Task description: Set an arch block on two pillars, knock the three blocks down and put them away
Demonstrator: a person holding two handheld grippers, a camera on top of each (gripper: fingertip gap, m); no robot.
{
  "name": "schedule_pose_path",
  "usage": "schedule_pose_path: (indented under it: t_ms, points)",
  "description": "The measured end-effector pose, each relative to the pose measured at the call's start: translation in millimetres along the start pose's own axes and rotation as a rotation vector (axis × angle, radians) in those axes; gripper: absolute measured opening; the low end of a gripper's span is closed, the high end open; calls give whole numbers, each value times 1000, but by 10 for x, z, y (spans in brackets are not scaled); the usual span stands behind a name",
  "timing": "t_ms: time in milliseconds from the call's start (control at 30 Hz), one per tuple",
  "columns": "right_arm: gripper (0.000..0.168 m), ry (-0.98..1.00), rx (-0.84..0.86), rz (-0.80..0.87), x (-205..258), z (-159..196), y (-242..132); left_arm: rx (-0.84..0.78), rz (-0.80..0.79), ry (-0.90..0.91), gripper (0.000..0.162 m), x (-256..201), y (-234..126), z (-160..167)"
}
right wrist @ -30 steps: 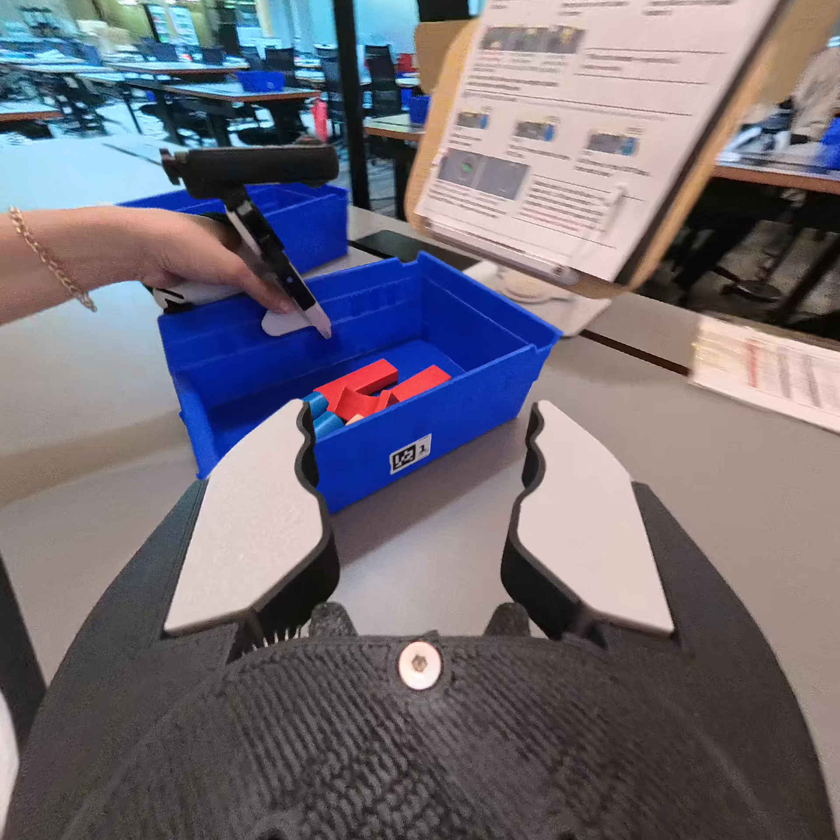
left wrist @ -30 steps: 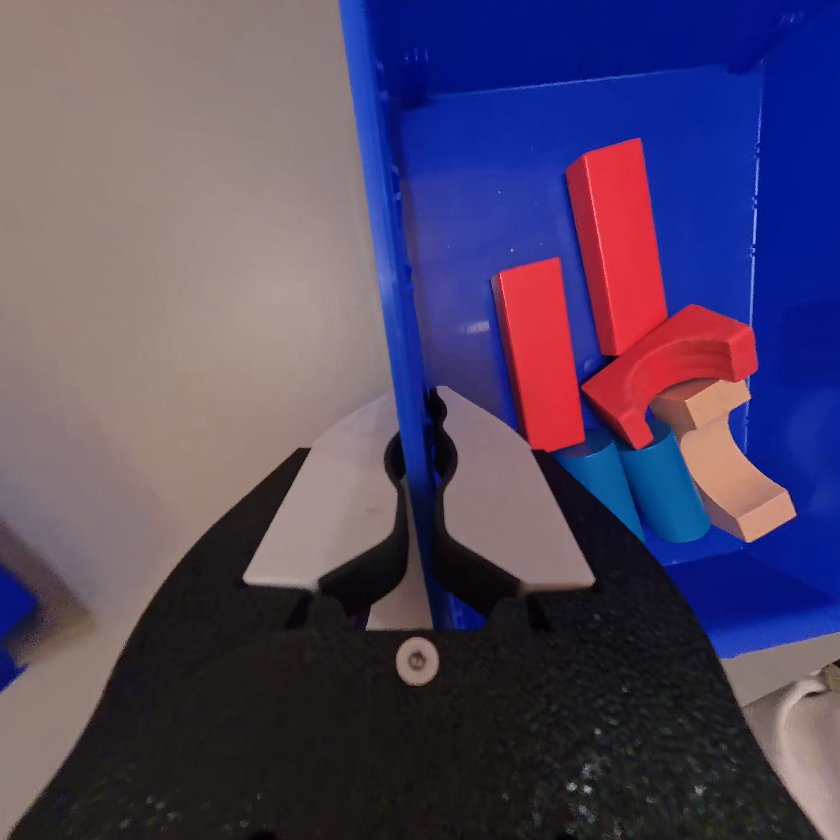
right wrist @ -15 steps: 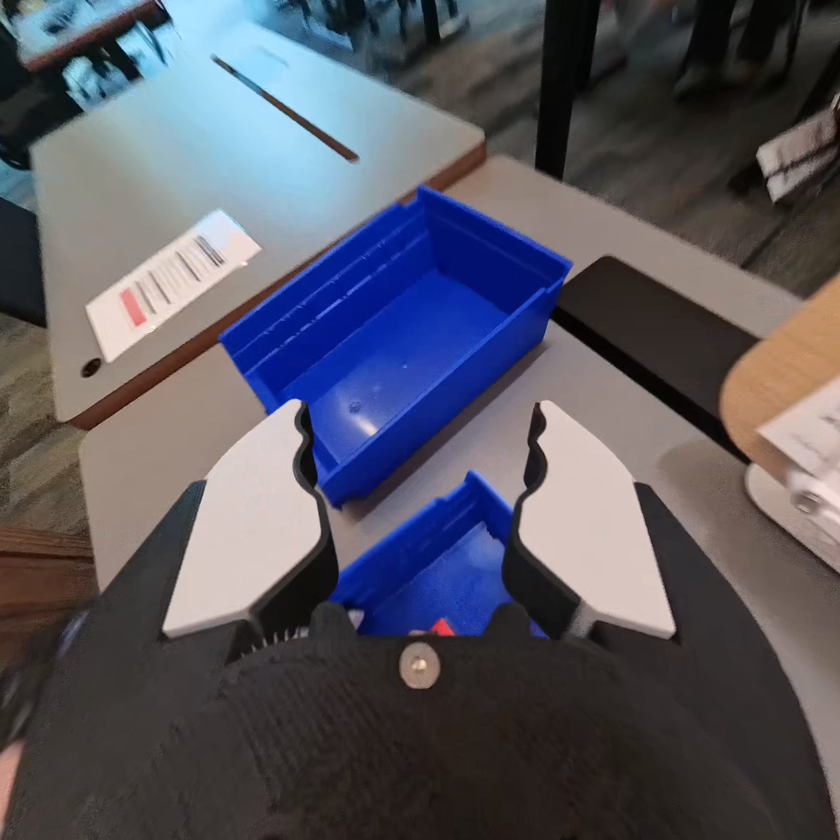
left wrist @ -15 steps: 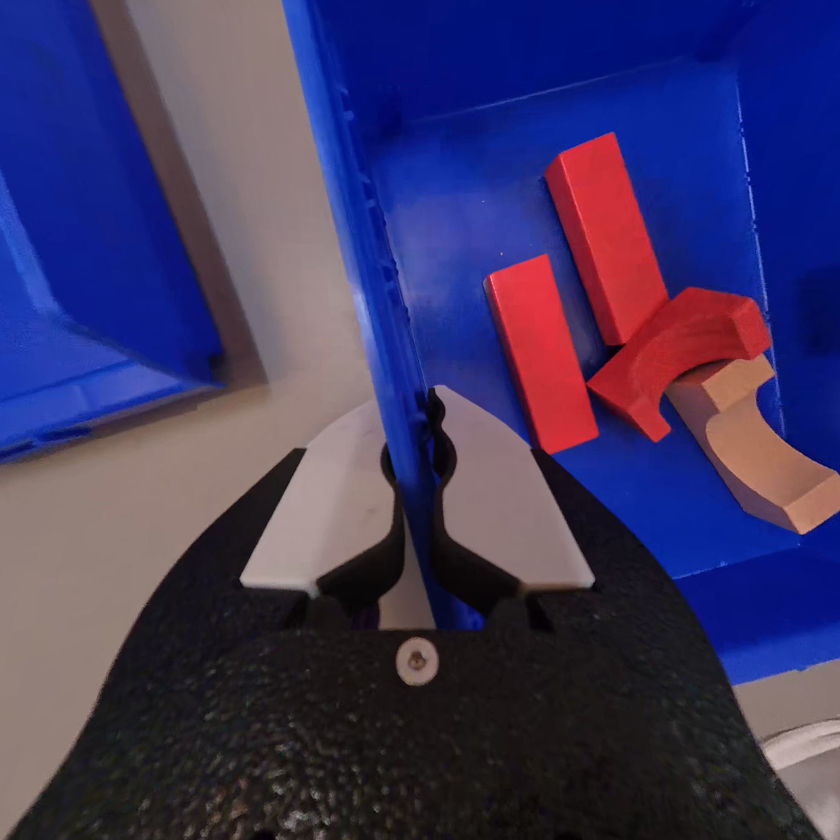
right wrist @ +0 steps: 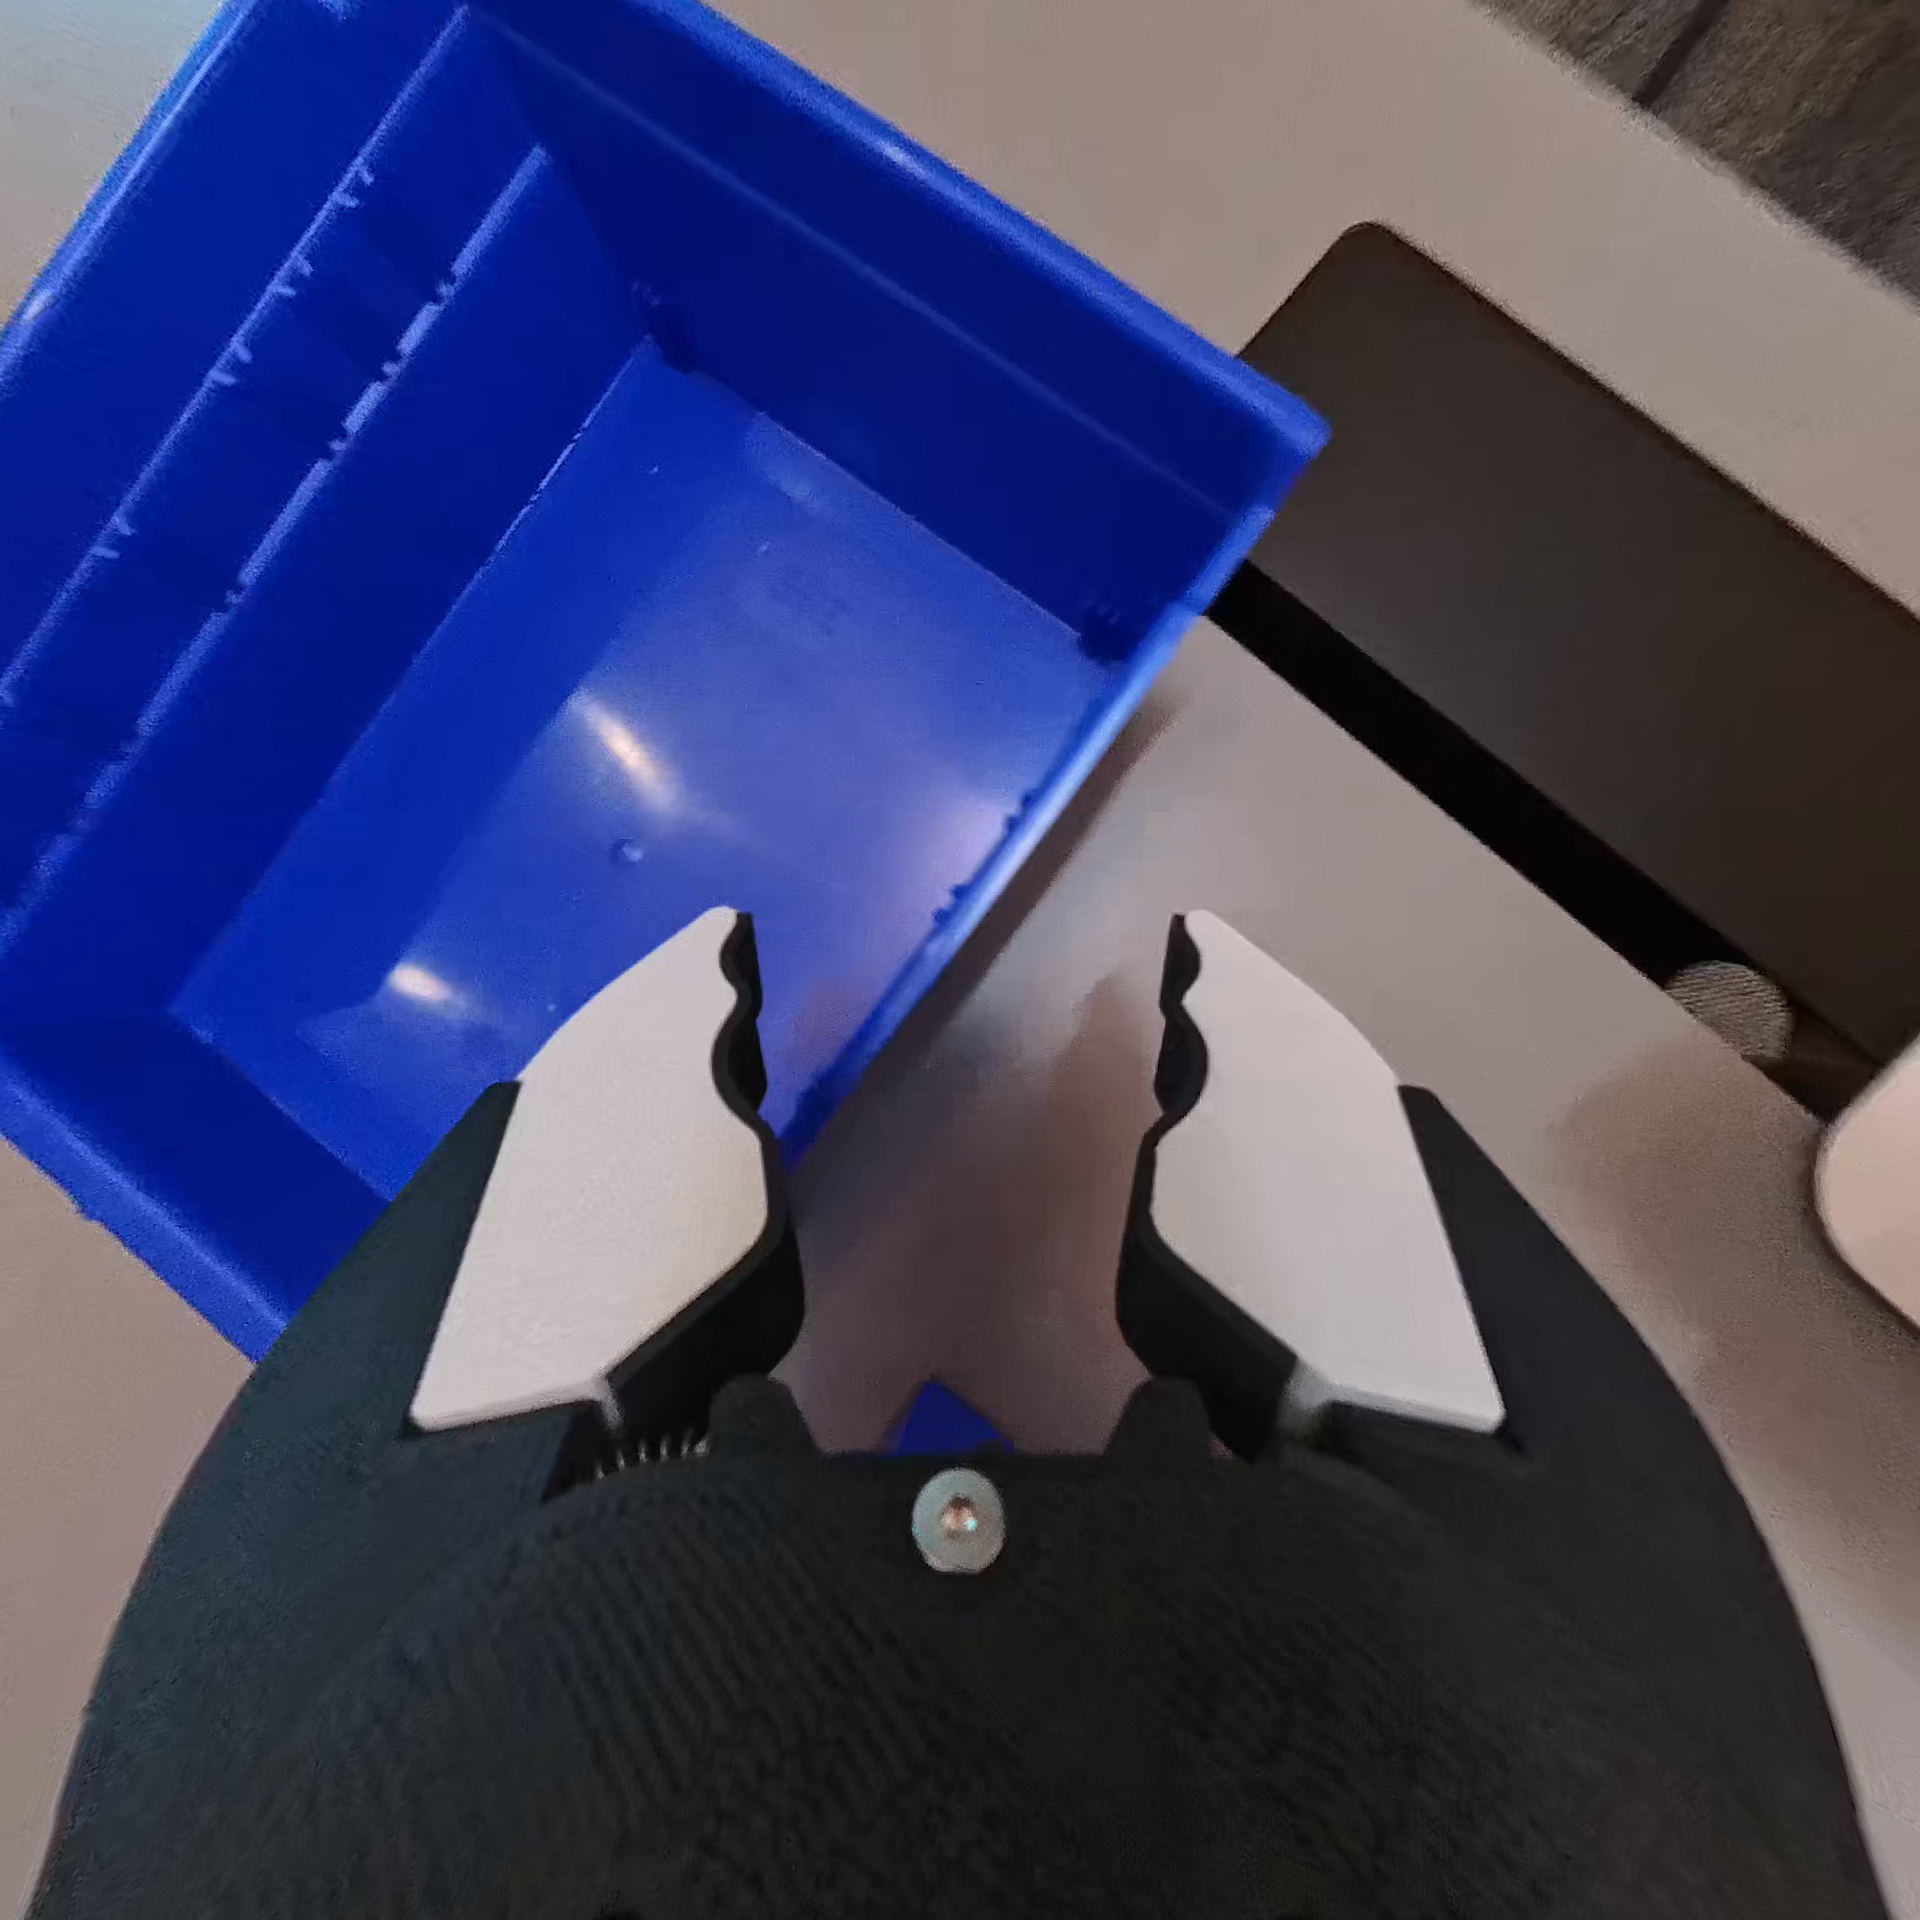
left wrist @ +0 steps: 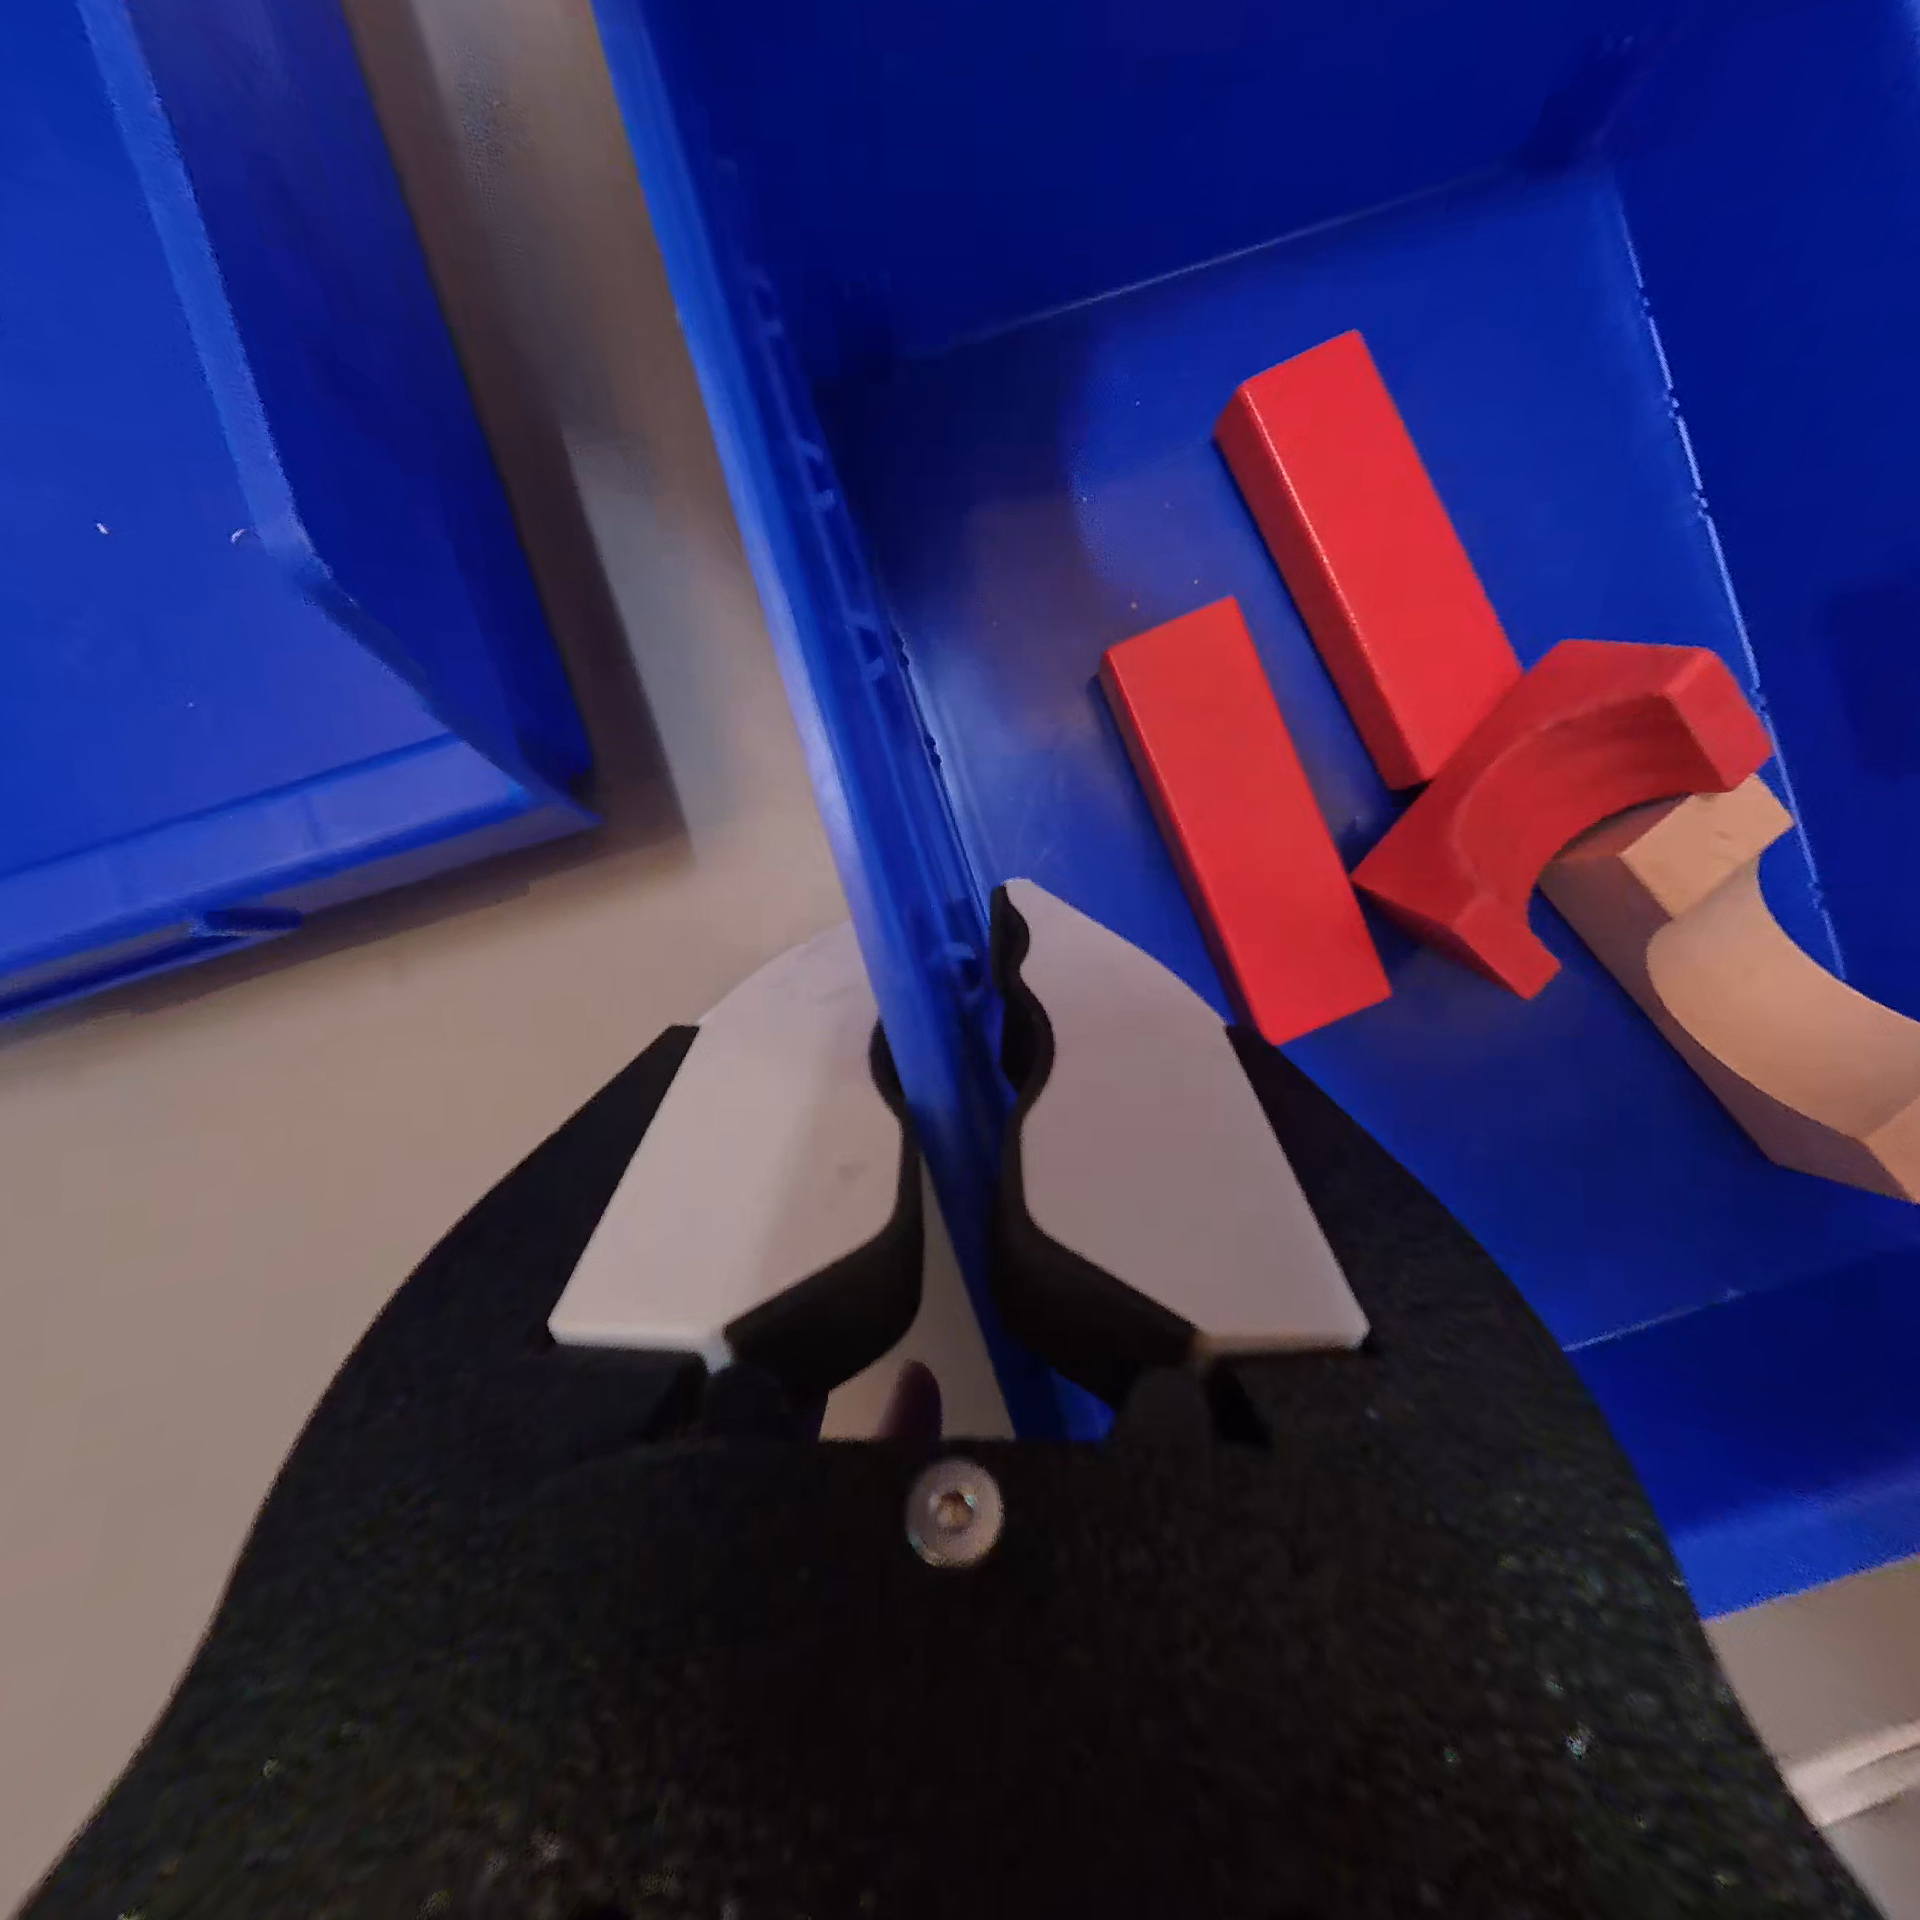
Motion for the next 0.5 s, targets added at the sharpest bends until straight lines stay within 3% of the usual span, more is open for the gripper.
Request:
schedule_pose_path:
  t_ms: [167, 267, 400, 500]
  points:
    - [60, 15, 79, -44, 103, 26, 265, -7, -8, 7, 10, 3, -5, 4]
    - [46, 20, 162, 29, 118, 34, 373, -18, -5, 1, 10, 9, -8, 12]
    - [22, 49, 153, 159, 101, -35, 420, -22, -6, -4, 10, 18, -14, 23]
    - [8, 148, 164, 136, 64, -86, 450, -42, 9, -24, 11, 50, -24, 54]
Point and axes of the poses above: each gripper's, where its closed fingertips meet, y out along the fingers, z out of its underside, x = y × z across the jaws, the point moved 9 cm from there along -y, back along the fingers, and after that the axes turned 14 degrees about y, right-handed, at the moved point
